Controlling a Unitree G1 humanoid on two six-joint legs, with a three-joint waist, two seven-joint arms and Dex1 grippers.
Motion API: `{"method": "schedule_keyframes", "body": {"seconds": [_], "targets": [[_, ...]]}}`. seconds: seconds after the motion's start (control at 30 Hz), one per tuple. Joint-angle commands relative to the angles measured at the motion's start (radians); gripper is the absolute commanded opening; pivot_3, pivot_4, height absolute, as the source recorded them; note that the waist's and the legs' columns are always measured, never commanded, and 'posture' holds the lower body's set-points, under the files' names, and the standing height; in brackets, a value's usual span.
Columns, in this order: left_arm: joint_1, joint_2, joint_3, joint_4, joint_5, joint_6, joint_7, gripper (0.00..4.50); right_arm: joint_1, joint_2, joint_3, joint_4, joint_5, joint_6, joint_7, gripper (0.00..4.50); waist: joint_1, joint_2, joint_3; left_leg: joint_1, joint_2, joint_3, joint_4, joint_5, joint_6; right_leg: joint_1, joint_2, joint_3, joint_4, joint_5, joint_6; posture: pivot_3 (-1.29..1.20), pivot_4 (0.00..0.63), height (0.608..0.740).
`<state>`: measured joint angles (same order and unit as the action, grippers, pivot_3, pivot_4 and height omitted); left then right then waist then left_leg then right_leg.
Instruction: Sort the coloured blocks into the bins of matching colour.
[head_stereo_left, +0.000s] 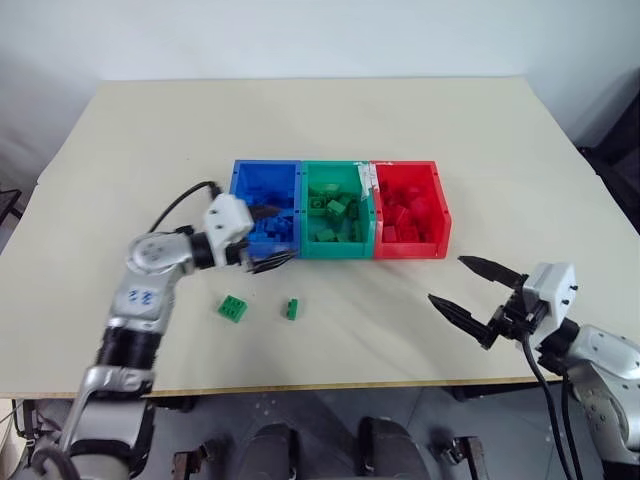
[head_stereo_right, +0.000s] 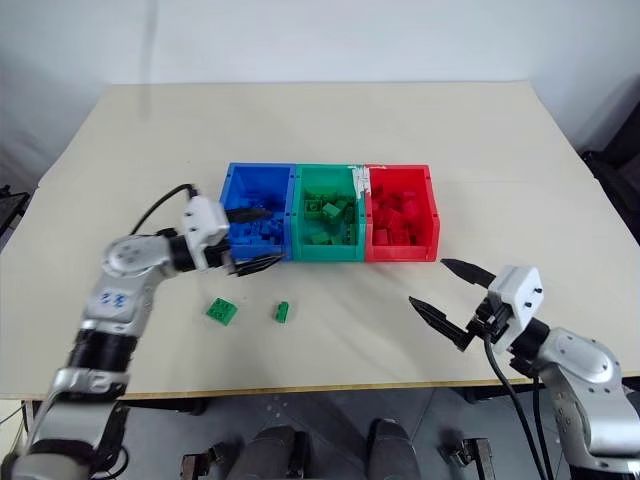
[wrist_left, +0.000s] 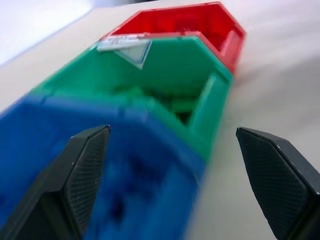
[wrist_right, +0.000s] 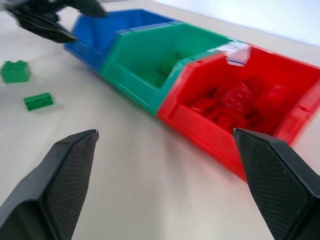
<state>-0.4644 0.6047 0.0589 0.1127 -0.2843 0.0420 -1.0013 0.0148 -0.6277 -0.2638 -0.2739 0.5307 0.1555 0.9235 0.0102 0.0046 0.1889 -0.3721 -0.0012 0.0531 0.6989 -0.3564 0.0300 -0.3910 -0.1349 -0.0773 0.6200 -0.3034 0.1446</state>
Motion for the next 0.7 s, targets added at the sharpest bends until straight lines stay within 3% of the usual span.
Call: {"method": "schedule_keyframes", "body": {"seconds": [0.03, 0.17, 0.37, 0.47, 0.63, 0.7], "targets": [[0.139, 0.083, 0.103, -0.145, -0.076, -0.011, -0.059, 4.29, -0.053, -0.013, 0.032, 0.033, -0.001, -0.017, 0.047, 4.5, -0.002, 0.0, 0.0, 0.0, 0.0, 0.0, 0.0, 0.0, 0.0, 0.0, 0.0, 0.0, 0.0, 0.0, 0.0, 0.0, 0.15, 0.74], [0.364, 0.172, 0.277, -0.174, -0.166, 0.039, -0.108, 4.41, -0.097, -0.049, 0.084, 0.075, -0.014, -0.022, 0.142, 4.5, -0.01, 0.0, 0.0, 0.0, 0.001, 0.0, -0.001, 0.0, 0.0, 0.0, -0.001, 0.0, -0.001, 0.0, 0.0, 0.0, 0.15, 0.74], [0.494, 0.225, 0.357, -0.151, -0.201, 0.054, -0.158, 4.41, -0.141, -0.094, 0.125, 0.131, -0.037, -0.045, 0.242, 4.5, -0.002, 0.0, 0.0, 0.0, -0.001, -0.001, -0.001, -0.001, 0.001, 0.001, -0.004, -0.001, -0.001, 0.0, 0.0, 0.0, 0.15, 0.74], [0.478, 0.214, 0.324, -0.214, -0.233, 0.103, -0.149, 4.41, -0.159, -0.095, 0.129, 0.151, -0.044, -0.052, 0.254, 4.5, -0.001, 0.0, 0.0, 0.0, -0.002, -0.002, -0.001, -0.001, 0.001, 0.0, -0.005, -0.002, -0.001, 0.0, 0.0, 0.0, 0.15, 0.74], [0.408, 0.22, 0.139, -0.376, -0.228, 0.211, -0.163, 4.41, -0.155, -0.101, 0.126, 0.142, -0.05, -0.036, 0.256, 4.5, 0.005, 0.0, 0.0, 0.0, -0.003, -0.002, -0.001, -0.001, 0.001, 0.001, -0.007, -0.003, 0.0, 0.0, 0.0, 0.0, 0.15, 0.74], [0.304, 0.208, 0.019, -0.368, -0.123, 0.204, -0.138, 4.41, -0.107, -0.12, 0.097, 0.109, -0.048, -0.025, 0.251, 4.5, 0.009, 0.001, 0.0, 0.0, -0.003, -0.002, -0.002, -0.001, 0.001, 0.001, -0.007, -0.003, 0.0, 0.0, 0.0, 0.0, 0.15, 0.74]]}}
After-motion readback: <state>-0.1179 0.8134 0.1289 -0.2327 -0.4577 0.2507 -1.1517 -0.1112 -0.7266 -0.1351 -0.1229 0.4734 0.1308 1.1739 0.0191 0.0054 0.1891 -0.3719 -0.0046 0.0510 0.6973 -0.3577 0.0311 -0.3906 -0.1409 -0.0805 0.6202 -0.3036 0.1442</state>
